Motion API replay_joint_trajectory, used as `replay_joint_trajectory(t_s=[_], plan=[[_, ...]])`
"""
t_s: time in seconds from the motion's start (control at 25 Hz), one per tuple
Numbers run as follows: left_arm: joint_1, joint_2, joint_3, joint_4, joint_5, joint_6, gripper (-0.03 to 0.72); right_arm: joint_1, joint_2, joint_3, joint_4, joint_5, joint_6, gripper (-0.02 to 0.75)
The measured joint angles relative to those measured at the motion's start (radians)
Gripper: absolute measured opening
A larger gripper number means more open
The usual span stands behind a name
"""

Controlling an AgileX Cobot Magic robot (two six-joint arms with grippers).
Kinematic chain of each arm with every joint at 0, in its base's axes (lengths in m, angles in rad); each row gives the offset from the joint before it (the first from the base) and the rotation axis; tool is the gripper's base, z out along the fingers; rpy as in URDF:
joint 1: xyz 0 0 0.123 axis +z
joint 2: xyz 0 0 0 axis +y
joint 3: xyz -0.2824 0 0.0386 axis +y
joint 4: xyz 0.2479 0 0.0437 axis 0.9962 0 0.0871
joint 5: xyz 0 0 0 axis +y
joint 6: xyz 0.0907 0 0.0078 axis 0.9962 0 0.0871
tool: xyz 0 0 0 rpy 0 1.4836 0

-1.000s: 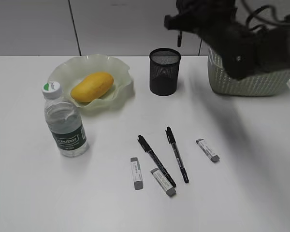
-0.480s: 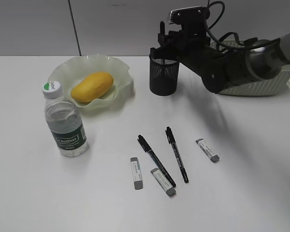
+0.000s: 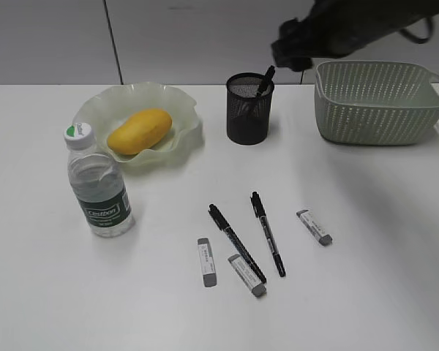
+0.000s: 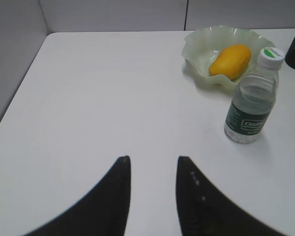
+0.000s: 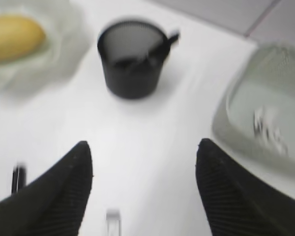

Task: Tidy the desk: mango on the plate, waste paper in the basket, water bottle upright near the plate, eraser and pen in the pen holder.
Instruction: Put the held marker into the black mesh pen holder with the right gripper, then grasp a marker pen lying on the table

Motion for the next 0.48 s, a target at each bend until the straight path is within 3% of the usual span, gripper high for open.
replay_joint_trajectory(t_s=[0.16, 0.24, 0.48], plan=[[0.0, 0.0, 0.0, -0.001, 0.0, 0.0, 0.238, 0.001, -0.339, 0.213, -0.009, 0.45, 0.076, 0.452], [0.0, 0.0, 0.0, -0.002, 0.0, 0.0, 0.238, 0.001, -0.536, 0.344, -0.008, 0.589, 0.096, 0.43], [0.0, 0.076, -0.001, -0.041, -0.001, 0.069, 0.244, 0.002, -1.283, 0.638, 0.005, 0.658, 0.042, 0.418]])
